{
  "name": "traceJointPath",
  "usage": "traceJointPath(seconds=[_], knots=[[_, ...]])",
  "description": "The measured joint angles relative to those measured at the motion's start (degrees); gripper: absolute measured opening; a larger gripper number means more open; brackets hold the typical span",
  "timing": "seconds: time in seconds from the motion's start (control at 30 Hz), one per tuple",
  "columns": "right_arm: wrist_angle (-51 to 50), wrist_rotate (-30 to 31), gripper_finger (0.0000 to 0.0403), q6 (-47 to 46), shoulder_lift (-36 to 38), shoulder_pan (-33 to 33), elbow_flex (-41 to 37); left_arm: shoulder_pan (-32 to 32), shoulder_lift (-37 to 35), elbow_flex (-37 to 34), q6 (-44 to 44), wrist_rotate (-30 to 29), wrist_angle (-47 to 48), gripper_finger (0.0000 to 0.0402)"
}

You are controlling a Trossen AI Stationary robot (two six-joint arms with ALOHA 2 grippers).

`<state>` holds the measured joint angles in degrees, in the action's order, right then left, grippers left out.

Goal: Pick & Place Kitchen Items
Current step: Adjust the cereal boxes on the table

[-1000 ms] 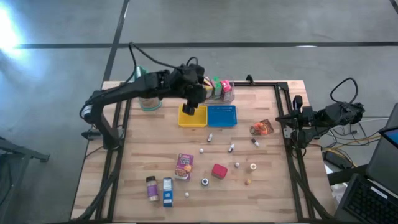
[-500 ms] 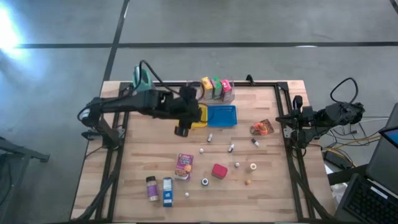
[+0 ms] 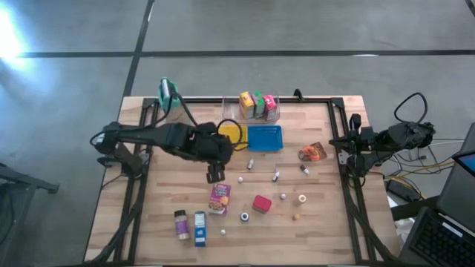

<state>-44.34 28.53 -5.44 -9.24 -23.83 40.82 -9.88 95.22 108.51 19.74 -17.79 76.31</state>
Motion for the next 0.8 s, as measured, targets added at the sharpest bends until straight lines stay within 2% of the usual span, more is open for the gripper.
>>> traceJointPath(seconds=[0.2, 0.4, 0.63, 0.8], knots=[[0.0, 0.0, 0.0008, 0.0, 0.0, 0.0, 0.0, -1.8, 0.0, -0.4, 25.4, 3.8, 4.1, 0.0259], [0.0, 0.0, 0.0008, 0.0, 0.0, 0.0, 0.0, -5.1, 0.0, -3.5, 40.9, 8.2, 5.9, 0.0259], [0.0, 0.0, 0.0008, 0.0, 0.0, 0.0, 0.0, -11.5, 0.1, -8.2, 59.6, 8.6, 5.8, 0.0259], [0.0, 0.0, 0.0008, 0.0, 0.0, 0.0, 0.0, -13.4, 0.1, -10.2, 71.1, 12.2, 5.3, 0.0259]])
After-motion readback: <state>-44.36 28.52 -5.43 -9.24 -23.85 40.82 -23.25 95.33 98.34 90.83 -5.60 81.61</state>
